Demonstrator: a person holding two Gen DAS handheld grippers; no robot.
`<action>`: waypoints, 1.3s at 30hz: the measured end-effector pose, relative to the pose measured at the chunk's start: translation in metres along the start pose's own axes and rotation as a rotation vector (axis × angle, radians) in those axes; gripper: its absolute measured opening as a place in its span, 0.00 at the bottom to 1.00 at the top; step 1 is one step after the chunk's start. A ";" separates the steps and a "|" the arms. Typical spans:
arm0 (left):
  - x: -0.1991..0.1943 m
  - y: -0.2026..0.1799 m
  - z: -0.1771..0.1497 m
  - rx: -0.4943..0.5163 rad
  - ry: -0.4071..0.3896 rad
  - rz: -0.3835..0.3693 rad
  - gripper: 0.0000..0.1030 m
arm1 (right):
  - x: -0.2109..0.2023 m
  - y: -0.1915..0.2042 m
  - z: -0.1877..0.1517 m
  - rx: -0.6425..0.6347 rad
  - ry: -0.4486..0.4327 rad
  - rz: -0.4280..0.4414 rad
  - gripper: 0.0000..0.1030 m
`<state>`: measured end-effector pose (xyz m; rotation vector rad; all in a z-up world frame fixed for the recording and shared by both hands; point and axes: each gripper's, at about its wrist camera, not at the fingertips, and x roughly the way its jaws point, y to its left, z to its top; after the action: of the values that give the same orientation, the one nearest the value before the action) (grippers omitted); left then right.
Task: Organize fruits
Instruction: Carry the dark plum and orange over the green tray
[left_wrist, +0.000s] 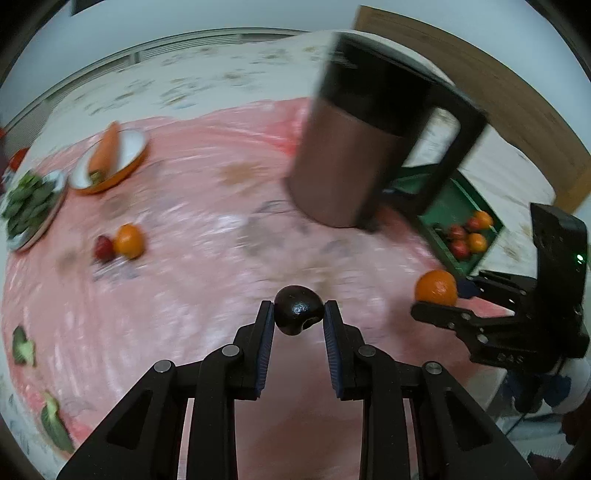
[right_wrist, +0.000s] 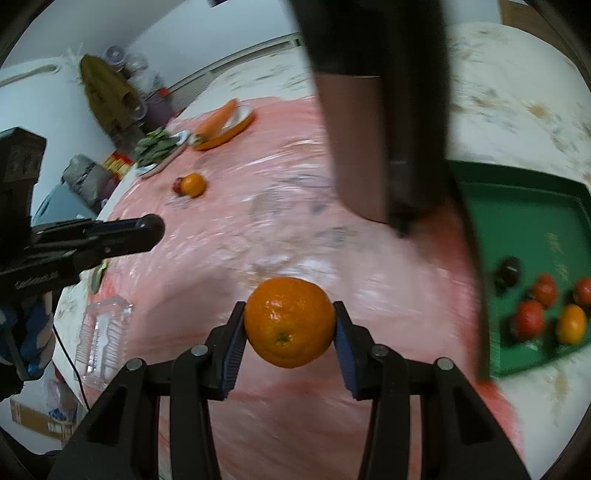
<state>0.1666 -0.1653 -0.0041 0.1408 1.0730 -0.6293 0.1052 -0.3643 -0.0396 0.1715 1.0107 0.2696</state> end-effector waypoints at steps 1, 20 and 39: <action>0.001 -0.010 0.003 0.016 0.004 -0.014 0.22 | -0.005 -0.007 -0.001 0.010 -0.003 -0.011 0.54; 0.066 -0.181 0.067 0.258 0.019 -0.218 0.22 | -0.087 -0.177 0.009 0.205 -0.155 -0.253 0.54; 0.184 -0.241 0.129 0.221 -0.024 -0.117 0.22 | -0.057 -0.289 0.047 0.212 -0.174 -0.338 0.54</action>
<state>0.1944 -0.4902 -0.0522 0.2631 0.9921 -0.8527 0.1579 -0.6577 -0.0459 0.2084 0.8766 -0.1594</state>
